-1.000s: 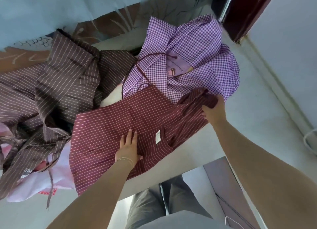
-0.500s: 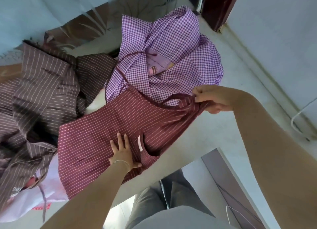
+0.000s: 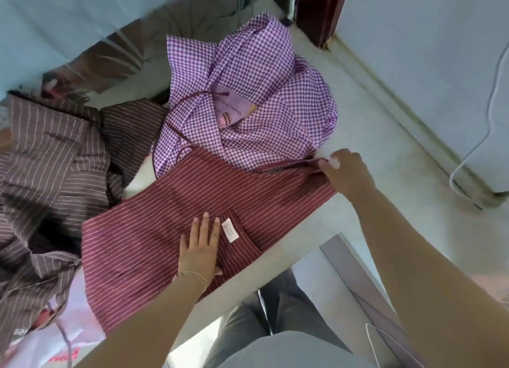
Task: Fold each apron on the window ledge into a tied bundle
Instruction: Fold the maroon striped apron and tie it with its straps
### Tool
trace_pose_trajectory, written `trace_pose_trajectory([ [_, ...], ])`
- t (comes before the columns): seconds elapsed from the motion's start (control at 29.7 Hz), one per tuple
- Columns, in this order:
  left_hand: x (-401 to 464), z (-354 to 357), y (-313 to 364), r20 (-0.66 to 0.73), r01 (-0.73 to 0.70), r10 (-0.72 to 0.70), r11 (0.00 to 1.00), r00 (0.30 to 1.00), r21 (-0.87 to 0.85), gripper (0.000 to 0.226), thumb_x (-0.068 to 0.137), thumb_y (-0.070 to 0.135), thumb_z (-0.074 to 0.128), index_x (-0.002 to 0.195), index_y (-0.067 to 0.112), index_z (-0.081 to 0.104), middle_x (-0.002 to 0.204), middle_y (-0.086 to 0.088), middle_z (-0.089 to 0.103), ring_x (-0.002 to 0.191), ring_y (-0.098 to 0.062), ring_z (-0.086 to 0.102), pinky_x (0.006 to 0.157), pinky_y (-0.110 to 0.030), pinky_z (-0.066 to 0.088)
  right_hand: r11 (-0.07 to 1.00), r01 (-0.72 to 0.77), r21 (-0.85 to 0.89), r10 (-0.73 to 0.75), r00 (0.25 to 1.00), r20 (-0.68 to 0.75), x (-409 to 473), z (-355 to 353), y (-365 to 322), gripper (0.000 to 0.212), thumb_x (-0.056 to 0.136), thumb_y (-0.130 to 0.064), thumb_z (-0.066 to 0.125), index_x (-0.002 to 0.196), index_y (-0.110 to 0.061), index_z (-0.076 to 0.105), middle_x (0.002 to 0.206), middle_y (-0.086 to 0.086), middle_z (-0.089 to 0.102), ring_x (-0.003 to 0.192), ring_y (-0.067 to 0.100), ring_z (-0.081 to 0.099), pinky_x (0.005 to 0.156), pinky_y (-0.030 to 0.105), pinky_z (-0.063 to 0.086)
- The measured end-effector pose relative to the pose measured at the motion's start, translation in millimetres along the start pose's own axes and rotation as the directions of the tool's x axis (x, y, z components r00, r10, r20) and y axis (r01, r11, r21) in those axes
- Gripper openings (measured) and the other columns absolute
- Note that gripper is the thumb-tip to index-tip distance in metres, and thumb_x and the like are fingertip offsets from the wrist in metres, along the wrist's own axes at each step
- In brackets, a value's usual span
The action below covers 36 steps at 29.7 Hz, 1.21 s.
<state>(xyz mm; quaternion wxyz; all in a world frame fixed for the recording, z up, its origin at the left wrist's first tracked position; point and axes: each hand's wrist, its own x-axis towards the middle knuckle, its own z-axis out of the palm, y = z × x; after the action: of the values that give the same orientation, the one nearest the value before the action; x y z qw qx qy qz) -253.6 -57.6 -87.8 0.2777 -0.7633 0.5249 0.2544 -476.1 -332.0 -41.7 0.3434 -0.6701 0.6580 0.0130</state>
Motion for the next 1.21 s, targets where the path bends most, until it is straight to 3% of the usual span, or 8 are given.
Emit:
trace_pose_trajectory([
  [0.17,6,-6,19,0.008,-0.284,0.285,0.954,0.959,0.095,0.092,0.094,0.05,0.049,0.146,0.034,-0.026,0.158,-0.005,-0.022,0.147,-0.032,-0.001,0.117,-0.049,0.022,0.998,-0.039,-0.042,0.04,0.999,0.011,-6,41,13,0.064,0.087,-0.038,0.061,0.142,-0.018,0.036,0.135,0.012,0.049,0.123,0.034,0.047,0.1,0.047,0.042],
  [0.3,17,-22,38,-0.057,-0.236,0.243,0.966,0.968,0.111,0.085,0.093,0.055,0.046,0.151,0.029,-0.01,0.158,-0.011,0.011,0.136,-0.034,0.029,0.102,-0.042,0.042,0.99,-0.049,-0.131,0.051,0.999,0.009,3,38,11,0.063,0.086,-0.033,0.058,0.142,-0.017,0.034,0.123,0.007,0.059,0.115,0.031,0.055,0.103,0.045,0.036],
  [0.44,32,-38,53,-0.065,-0.215,0.226,0.966,0.972,0.147,0.101,0.088,0.049,0.06,0.15,0.029,-0.016,0.145,-0.013,0.026,0.118,-0.03,0.044,0.086,-0.037,0.048,0.996,-0.001,-0.091,0.021,0.976,0.218,11,27,1,0.035,0.09,-0.042,0.057,0.117,-0.019,0.057,0.091,-0.004,0.061,0.083,0.018,0.058,0.08,0.029,0.045],
  [0.71,46,-44,75,0.046,-0.118,0.111,0.972,0.993,0.202,0.115,0.084,0.021,0.071,0.146,0.031,-0.026,0.135,-0.017,0.027,0.11,-0.033,0.048,0.087,-0.039,0.053,0.995,0.083,-0.047,-0.077,0.99,0.121,-10,-4,-14,0.045,0.094,-0.04,0.054,0.136,-0.03,0.041,0.128,0.002,0.06,0.109,0.026,0.06,0.091,0.037,0.05],
  [0.84,42,-50,80,0.061,-0.124,0.113,0.966,0.992,0.228,0.11,0.086,0.004,0.062,0.145,0.027,-0.028,0.135,-0.019,0.027,0.109,-0.033,0.05,0.088,-0.037,0.053,0.943,0.216,0.255,-0.224,0.975,0.003,-15,-1,-21,0.047,0.097,-0.024,0.055,0.139,-0.033,0.037,0.128,-0.004,0.06,0.1,0.014,0.064,0.086,0.023,0.053],
  [1.01,42,-51,80,0.062,-0.127,0.115,0.962,0.991,0.242,0.109,0.086,0.004,0.061,0.145,0.026,-0.028,0.131,-0.02,0.028,0.107,-0.033,0.05,0.088,-0.04,0.053,0.578,-0.075,0.813,0.337,0.929,-0.153,21,-12,-6,0.05,0.092,-0.021,0.062,0.137,-0.02,0.04,0.115,0.003,0.062,0.078,0.007,0.058,0.065,0.019,0.046],
  [1.11,44,-48,80,0.056,-0.119,0.108,0.962,0.993,0.245,0.11,0.087,0.006,0.061,0.142,0.026,-0.031,0.132,-0.019,0.028,0.107,-0.033,0.05,0.089,-0.041,0.053,0.815,-0.35,0.461,0.304,0.937,0.173,32,-5,9,0.069,0.09,-0.058,0.051,0.139,-0.011,0.041,0.133,0.01,0.053,0.102,0.021,0.06,0.084,0.027,0.047],
  [1.21,45,-46,79,0.029,-0.108,0.104,0.965,0.994,0.239,0.113,0.086,0.016,0.067,0.143,0.026,-0.03,0.135,-0.018,0.026,0.113,-0.033,0.046,0.094,-0.044,0.05,0.927,-0.328,0.18,0.229,0.878,0.42,29,2,12,0.09,0.074,-0.08,0.046,0.13,-0.011,0.05,0.128,0.012,0.058,0.109,0.03,0.058,0.095,0.038,0.045],
])
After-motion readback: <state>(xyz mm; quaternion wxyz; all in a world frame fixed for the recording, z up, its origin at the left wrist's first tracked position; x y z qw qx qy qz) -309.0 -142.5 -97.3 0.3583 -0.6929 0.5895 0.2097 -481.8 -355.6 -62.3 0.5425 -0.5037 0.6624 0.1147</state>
